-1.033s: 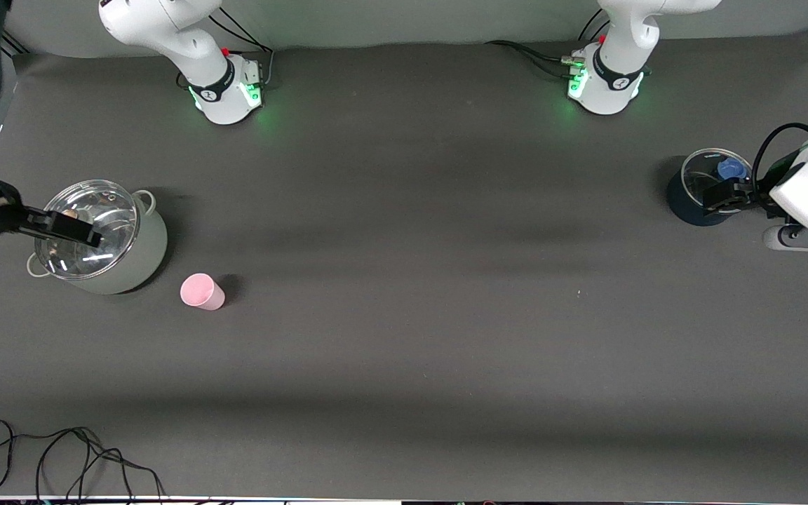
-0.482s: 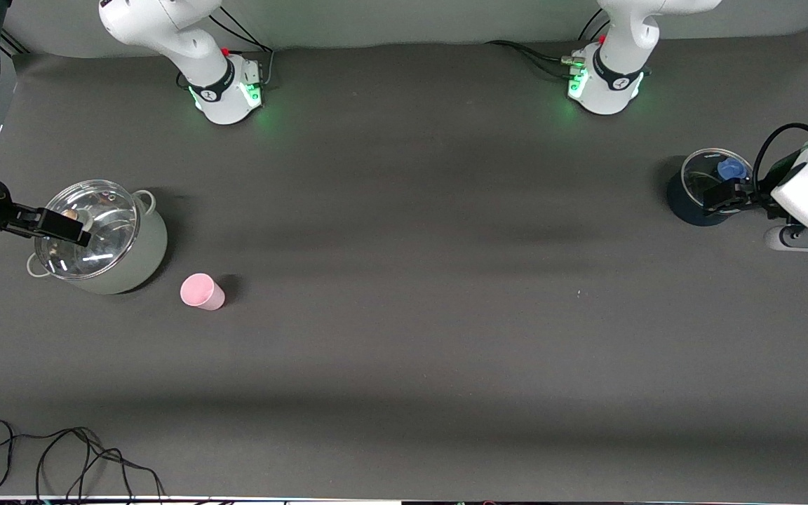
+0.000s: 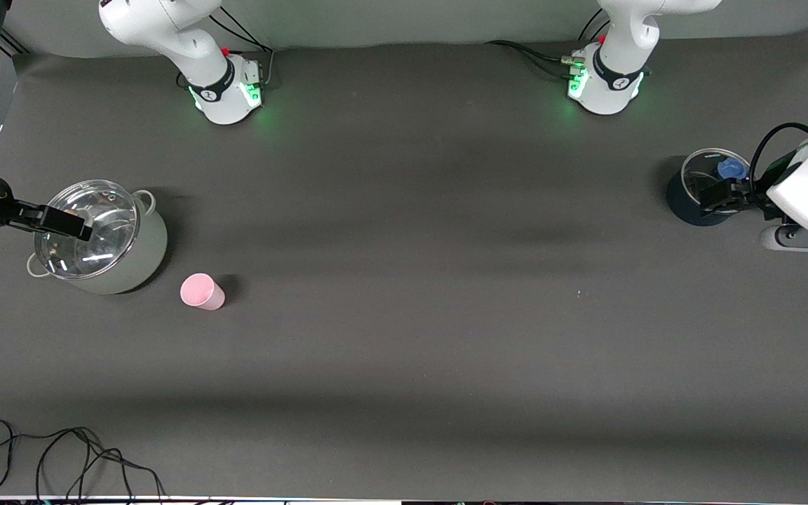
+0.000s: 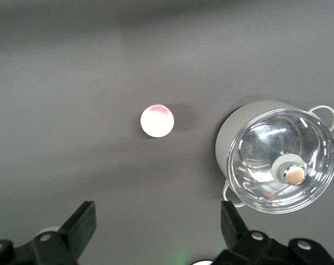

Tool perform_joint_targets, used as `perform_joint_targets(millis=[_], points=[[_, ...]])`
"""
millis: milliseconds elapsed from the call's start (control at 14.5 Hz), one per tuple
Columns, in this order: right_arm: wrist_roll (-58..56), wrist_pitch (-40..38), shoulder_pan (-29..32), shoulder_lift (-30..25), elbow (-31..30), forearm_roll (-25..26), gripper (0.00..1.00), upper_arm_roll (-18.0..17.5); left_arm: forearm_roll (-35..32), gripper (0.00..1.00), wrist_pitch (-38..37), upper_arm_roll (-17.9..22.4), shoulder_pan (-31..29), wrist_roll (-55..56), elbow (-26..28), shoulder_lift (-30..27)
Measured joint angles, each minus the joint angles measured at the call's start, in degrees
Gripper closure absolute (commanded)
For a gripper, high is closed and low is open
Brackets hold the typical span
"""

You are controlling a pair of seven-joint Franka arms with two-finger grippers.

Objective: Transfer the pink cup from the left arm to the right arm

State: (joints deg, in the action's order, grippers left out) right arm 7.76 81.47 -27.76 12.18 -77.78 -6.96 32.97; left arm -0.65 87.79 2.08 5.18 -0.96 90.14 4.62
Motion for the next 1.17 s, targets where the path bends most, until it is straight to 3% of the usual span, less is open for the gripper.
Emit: perform_joint_targets(millis=[138, 413, 551, 826, 1171], points=[[-0.01, -0.15, 5.05, -0.33, 0.01, 0.05, 0.0, -4.45, 0.0, 0.0, 0.06, 0.05, 0.0, -0.5, -0.14, 0.0], [-0.1, -0.59, 23.84, -2.89, -0.81, 1.91, 0.0, -22.75, 0.0, 0.0, 0.08, 0.35, -0.02, -1.1, -0.36, 0.2], [-0.1, -0.43, 28.95, -5.03, -2.62, 2.55, 0.0, -28.35, 0.0, 0.0, 0.08, 0.38, -0.02, -1.26, -0.78, 0.44], [-0.33, 4.07, 29.96, -9.92, -9.74, 2.83, 0.0, -30.42, 0.01, 0.0, 0.09, 0.38, -0.02, -1.32, -0.95, 0.69], [-10.77, 9.72, 30.58, -13.41, -15.86, 5.42, 0.0, -30.45, 0.01, 0.0, 0.61, 0.41, -0.02, -1.34, -1.04, 1.25]])
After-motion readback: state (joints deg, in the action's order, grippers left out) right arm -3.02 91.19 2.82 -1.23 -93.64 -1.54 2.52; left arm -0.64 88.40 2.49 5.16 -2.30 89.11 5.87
